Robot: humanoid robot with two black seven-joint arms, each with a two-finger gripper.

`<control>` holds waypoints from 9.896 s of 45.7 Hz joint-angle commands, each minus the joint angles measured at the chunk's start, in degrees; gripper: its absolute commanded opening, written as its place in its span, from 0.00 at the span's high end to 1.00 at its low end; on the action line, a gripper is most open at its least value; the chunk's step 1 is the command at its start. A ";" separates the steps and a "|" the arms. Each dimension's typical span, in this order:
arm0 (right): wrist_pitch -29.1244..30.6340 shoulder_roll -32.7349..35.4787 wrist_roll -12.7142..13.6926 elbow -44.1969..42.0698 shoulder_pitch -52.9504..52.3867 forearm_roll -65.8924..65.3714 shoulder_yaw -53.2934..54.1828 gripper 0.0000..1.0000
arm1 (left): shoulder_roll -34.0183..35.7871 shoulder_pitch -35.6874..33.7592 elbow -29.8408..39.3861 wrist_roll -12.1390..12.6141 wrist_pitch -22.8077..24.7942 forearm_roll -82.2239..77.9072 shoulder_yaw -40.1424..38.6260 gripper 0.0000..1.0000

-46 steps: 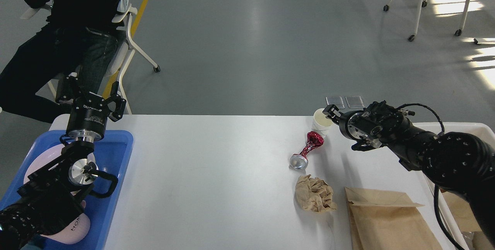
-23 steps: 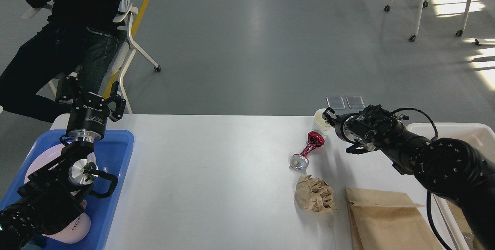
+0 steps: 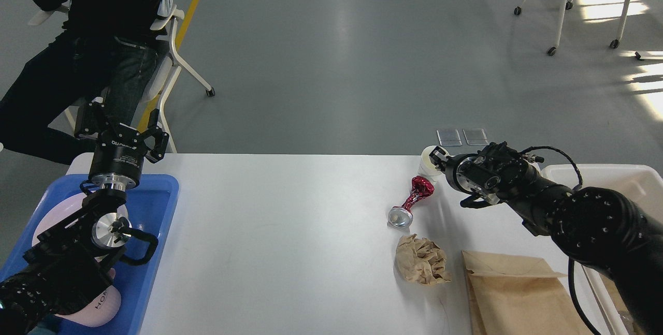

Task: Tidy desktop
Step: 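Lift the paper cup and drop it into the white bin, then swing the right gripper back over the table to the red can, then grasp the red can with the right gripper, then lift the red can and drop it into the white bin, then raise the right gripper up from the bin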

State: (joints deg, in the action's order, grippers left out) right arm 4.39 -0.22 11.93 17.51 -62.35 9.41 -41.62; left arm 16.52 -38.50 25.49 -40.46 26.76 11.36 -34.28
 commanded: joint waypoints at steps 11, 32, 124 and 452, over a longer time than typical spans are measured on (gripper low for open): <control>0.09 -0.57 0.99 0.15 0.13 -0.09 0.13 1.00 | 0.00 0.00 0.00 0.03 -0.04 -0.02 0.00 0.03; 1.41 0.74 2.66 3.13 -5.84 0.08 0.14 1.00 | 0.00 0.00 0.00 0.03 0.04 -0.02 0.00 0.03; -7.38 43.29 5.03 17.92 2.32 2.63 4.52 0.00 | 0.00 0.00 0.00 0.03 -0.04 -0.02 0.00 0.03; 14.32 34.58 11.98 40.57 -31.23 2.63 -18.23 0.00 | 0.00 0.00 0.00 0.03 0.04 0.07 0.00 0.03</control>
State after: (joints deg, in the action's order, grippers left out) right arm 11.81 34.46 23.90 52.01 -86.22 11.87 -56.76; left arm 16.52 -38.50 25.49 -40.42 26.77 11.34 -34.28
